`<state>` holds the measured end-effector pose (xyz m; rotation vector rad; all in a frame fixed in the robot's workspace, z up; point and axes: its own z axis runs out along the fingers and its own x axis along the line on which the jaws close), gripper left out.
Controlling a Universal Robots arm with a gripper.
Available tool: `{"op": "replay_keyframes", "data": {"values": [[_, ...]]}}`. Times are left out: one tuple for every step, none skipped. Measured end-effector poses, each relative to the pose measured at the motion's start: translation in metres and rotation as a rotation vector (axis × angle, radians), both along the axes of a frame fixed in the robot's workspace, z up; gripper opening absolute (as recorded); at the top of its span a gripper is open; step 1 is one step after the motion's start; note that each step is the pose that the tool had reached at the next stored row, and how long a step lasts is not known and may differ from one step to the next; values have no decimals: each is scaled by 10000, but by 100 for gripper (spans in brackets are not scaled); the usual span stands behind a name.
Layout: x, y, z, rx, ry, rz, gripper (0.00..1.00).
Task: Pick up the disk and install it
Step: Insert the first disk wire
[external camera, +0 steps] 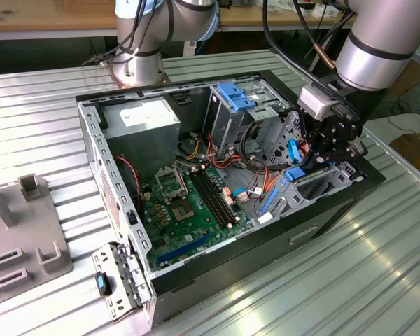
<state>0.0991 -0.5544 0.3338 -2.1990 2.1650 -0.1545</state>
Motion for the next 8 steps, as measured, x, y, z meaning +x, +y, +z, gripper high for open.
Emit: {"op": "replay_keyframes", "data": {"values": [[0,0,0,-1,0,0,16],[0,1,-4,6,-2,1,18],[0,1,-4,4,-1,1,18],[0,0,-2,0,-1,1,24],[0,0,0,-7,0,0,30],[0,0,0,-7,0,0,30],[0,0,0,-9,0,0,30],[0,0,5,-8,0,0,30]]}}
